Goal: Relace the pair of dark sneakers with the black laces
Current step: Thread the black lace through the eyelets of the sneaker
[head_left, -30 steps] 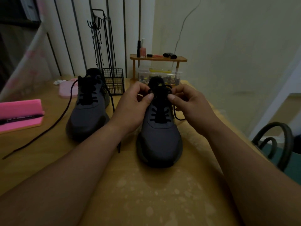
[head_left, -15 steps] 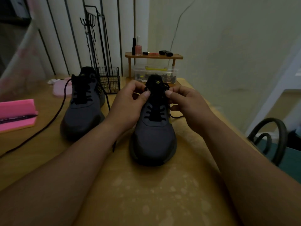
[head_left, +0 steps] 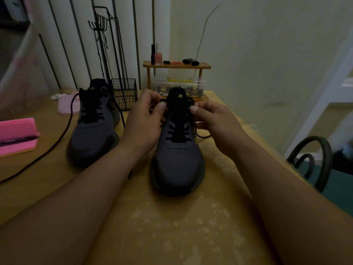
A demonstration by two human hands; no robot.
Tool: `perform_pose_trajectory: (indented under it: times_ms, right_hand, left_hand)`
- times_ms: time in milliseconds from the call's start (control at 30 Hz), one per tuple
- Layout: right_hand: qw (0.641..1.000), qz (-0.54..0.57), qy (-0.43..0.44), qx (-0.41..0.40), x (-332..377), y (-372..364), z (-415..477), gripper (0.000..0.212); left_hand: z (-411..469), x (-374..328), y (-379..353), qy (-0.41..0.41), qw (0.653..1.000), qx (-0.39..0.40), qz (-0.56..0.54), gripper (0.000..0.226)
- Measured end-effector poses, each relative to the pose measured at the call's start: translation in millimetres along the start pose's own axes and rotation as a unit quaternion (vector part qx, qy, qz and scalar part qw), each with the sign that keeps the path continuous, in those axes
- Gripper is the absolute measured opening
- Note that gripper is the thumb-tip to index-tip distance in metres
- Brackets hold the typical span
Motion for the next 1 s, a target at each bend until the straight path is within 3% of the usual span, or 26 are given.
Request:
perform_pose_trajectory:
  times_ms: [200, 433, 633, 867, 1000]
  right_hand:
    - [1.0, 0.009, 0.01, 0.0, 4, -1, -2, 0.011]
    - [1.0, -0.008, 0.008, 0.004, 4, -1, -1, 0.013]
    - [1.0, -0.021, 0.018, 0.001, 5, 0, -2, 0.013]
    - [0.98, -0.18, 0.08, -0.027, 13, 2, -1, 0.014]
    - [0.982, -0.17, 0.074, -0.032, 14, 2, -1, 0.017]
  left_hand:
    - [0, 6, -3, 0.024, 0.999, 0.033, 0.0, 0.003]
    - [1, 4, 0, 0.014, 1.0, 0.014, -0.006, 0.012]
    - [-1, 0, -2, 0.017, 0.999, 0.009, -0.025, 0.003]
    - [-7, -2, -8, 0.004, 1.0, 0.017, 0.006, 0.012]
    - [-6, 1, -9, 0.011, 1.0, 0.011, 0.003, 0.008]
Point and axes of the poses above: each hand's wrist, its own z-axis towards the middle knuckle, its own y-axis out of the back of the hand, x = y × z, the point moved 8 cm from there along z, towards the middle knuckle, and after that the axes turned 12 degrees about y, right-handed, at the moved point
